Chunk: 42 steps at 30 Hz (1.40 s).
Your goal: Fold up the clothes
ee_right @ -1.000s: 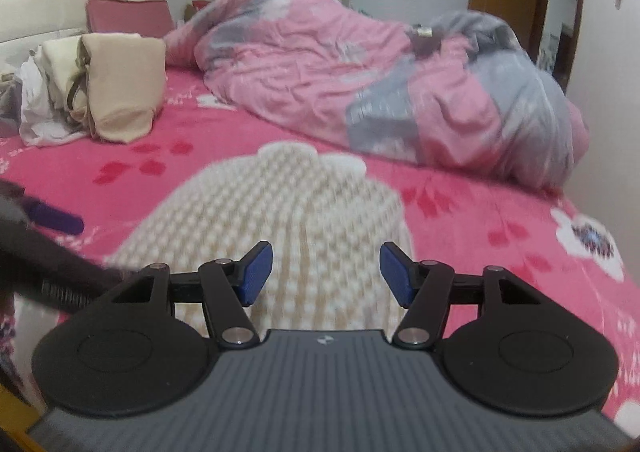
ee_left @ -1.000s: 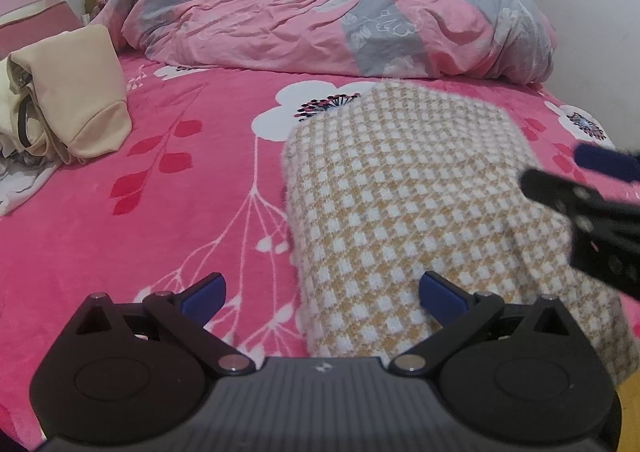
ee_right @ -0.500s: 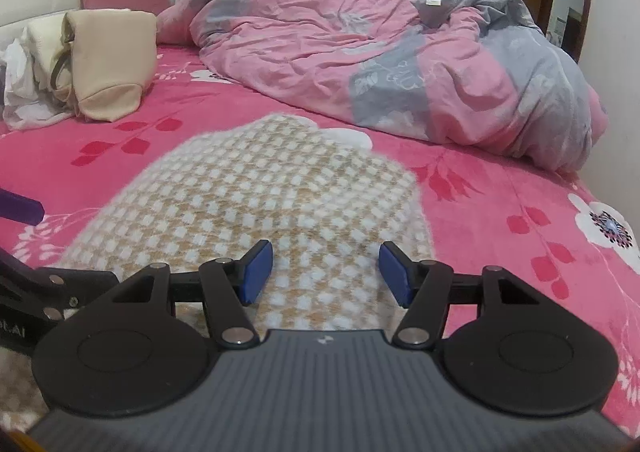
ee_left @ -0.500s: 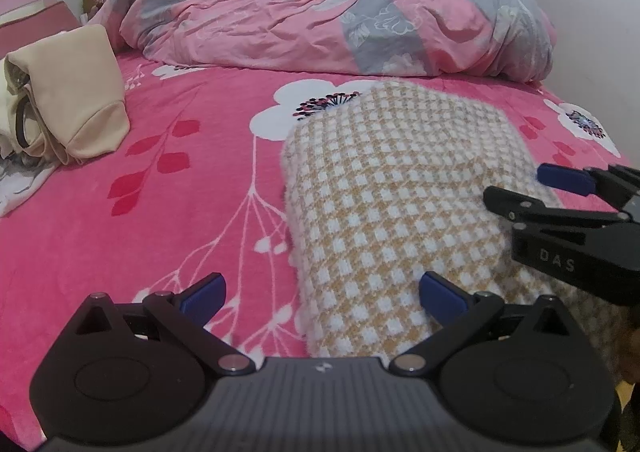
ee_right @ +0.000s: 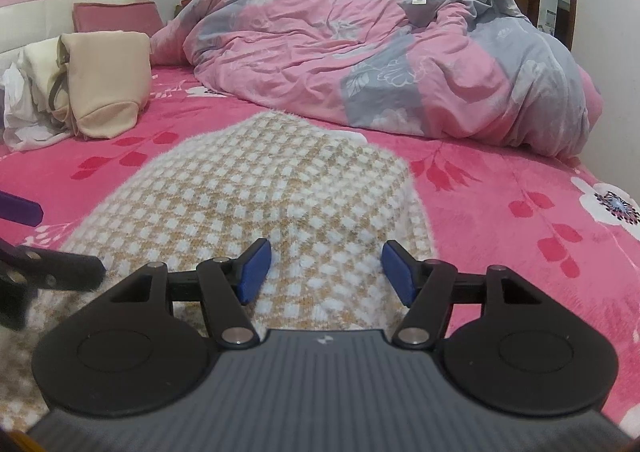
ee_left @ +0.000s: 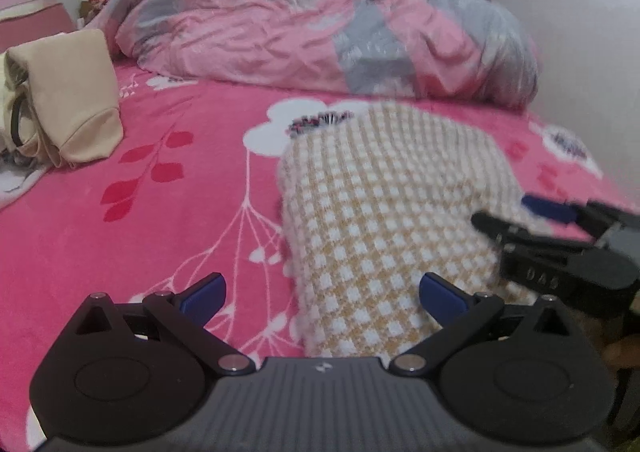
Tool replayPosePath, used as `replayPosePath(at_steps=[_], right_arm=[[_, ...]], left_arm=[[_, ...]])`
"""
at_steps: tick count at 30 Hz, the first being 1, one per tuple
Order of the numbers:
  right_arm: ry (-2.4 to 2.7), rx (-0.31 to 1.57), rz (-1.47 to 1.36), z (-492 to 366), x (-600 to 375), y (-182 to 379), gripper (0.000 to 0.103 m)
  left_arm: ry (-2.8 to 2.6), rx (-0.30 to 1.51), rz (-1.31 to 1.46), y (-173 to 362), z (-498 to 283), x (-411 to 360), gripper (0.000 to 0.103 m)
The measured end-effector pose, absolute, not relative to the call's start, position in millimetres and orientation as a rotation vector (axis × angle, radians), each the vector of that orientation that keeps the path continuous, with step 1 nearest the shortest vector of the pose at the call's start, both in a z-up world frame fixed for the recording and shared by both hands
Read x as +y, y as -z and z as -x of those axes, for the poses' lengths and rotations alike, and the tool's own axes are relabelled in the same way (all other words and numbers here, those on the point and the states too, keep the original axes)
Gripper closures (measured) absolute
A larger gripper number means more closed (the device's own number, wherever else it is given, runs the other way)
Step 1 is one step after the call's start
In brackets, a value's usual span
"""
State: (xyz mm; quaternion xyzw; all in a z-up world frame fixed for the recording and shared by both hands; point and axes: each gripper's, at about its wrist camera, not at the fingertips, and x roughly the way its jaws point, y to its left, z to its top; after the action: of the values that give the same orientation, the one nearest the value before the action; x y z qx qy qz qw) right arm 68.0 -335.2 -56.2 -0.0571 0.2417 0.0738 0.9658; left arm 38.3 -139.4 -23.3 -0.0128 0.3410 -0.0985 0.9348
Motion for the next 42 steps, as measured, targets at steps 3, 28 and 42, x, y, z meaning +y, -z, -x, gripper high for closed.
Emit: replayPosePath(at_steps=[3, 28, 42], right_arm=[[-0.149, 0.487, 0.112, -67.7, -334.8, 57.3, 0.041], [-0.300, 0.660, -0.725, -44.7, -499.3, 73.4, 0.016], [-0.655, 0.864, -0.786, -113.4, -467.6, 110.8, 0.007]], left_arm=[[0.226, 0.590, 0.057, 14.1, -28.3, -134.9, 0.000], [0.643, 0.811, 0.391, 72.5, -69.5, -84.1, 0.000], [0.733, 0.895, 0.465, 102.1, -110.2, -97.1, 0.000]])
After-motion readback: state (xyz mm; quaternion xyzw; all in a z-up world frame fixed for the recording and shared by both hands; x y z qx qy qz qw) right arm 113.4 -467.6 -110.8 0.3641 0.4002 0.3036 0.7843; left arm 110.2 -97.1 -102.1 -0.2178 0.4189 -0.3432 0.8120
